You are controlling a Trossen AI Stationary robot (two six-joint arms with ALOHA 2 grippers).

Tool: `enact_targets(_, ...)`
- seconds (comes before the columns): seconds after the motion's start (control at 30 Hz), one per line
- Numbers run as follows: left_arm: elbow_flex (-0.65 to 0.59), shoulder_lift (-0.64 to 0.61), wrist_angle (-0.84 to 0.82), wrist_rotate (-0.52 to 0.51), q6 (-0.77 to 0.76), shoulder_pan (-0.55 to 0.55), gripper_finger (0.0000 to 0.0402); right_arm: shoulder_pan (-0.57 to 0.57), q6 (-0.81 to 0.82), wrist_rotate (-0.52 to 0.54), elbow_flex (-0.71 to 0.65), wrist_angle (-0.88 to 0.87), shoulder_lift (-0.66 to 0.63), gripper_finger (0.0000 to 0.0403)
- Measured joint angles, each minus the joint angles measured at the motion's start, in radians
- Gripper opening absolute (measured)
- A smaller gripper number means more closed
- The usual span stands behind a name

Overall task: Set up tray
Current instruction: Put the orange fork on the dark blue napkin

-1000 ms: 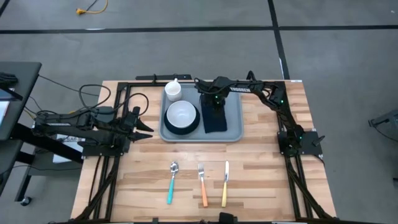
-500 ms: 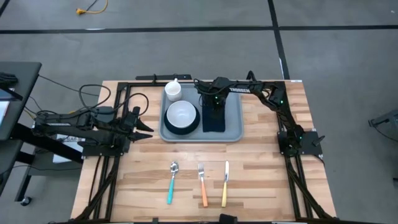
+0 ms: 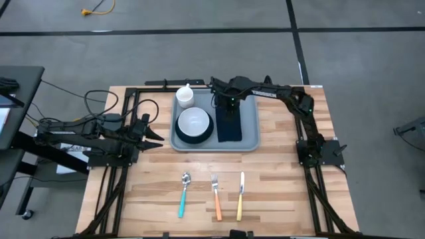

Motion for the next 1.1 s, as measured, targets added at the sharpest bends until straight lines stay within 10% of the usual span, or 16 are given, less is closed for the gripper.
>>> enact_targets(0.67,-0.003,0.000,0.005,0.001,-0.012,0.000,0.0098,0.373,0.356,-0.106,-0.073,-0.239,-0.206,0.0177)
enact_targets(1.1,-0.170,0.089,0.326,0.006,0.079,0.000,0.0098,0.741,0.575,0.004,-0.197,-0.126,-0.276,0.0153)
